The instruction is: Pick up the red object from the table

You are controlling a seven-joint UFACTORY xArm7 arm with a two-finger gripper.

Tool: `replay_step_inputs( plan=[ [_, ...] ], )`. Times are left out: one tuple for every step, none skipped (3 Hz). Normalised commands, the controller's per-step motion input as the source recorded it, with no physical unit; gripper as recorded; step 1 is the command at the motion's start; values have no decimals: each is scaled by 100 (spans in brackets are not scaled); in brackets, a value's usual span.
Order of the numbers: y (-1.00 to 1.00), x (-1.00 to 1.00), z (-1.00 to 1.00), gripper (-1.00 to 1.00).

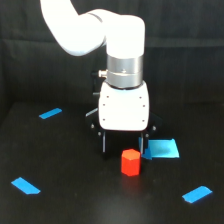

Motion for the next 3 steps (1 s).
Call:
replay_step_inputs(
  plan=[
    [-53,-16,-3,61],
    [-46,-10,-8,-7],
    [-12,-3,-8,-72]
  ],
)
